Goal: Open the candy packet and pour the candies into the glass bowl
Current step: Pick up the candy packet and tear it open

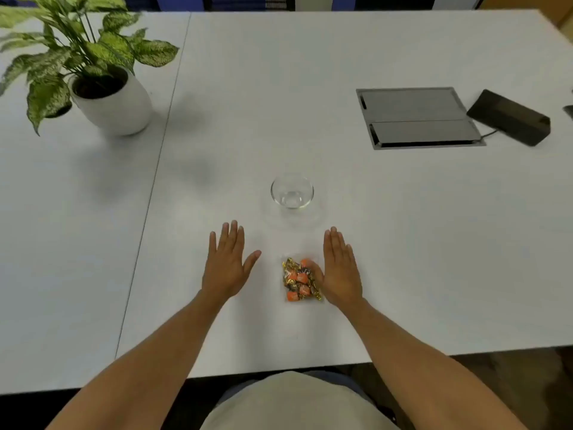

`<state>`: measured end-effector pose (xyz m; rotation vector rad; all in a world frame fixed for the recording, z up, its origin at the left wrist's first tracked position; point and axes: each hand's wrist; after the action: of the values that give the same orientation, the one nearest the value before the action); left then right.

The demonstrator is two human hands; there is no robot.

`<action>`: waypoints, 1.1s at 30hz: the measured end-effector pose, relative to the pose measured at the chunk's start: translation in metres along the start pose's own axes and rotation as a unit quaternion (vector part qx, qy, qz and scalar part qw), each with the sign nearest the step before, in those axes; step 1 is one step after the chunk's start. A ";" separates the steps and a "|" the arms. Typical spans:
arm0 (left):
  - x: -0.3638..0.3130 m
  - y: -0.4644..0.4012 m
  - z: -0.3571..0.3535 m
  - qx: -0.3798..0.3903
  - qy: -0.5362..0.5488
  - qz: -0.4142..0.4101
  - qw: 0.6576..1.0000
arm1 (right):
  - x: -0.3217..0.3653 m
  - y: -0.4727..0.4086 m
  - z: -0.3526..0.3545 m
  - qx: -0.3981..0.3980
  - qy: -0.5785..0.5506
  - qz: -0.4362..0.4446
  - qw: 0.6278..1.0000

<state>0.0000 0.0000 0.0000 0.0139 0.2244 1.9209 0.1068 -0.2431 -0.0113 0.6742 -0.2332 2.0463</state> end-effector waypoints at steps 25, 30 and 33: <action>-0.067 0.001 -0.021 0.125 0.258 0.085 0.954 | 0.000 0.030 -0.037 0.172 -0.116 0.035 0.978; -0.067 0.001 -0.006 0.136 0.357 0.096 0.919 | 0.001 0.031 -0.037 0.162 -0.135 0.052 0.976; -0.067 0.001 0.007 0.129 0.395 0.105 0.903 | 0.006 0.030 -0.035 0.132 -0.175 0.034 0.975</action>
<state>0.0236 -0.0616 0.0132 -0.5968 1.0572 2.0043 0.0670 -0.2407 -0.0341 1.2102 -0.1900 2.0323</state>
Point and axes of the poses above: each hand's wrist, its own y-axis away from the middle knuckle, its own z-axis out of the back of the hand, x = y × z, and after that the axes turned 10 degrees about -y, right-handed
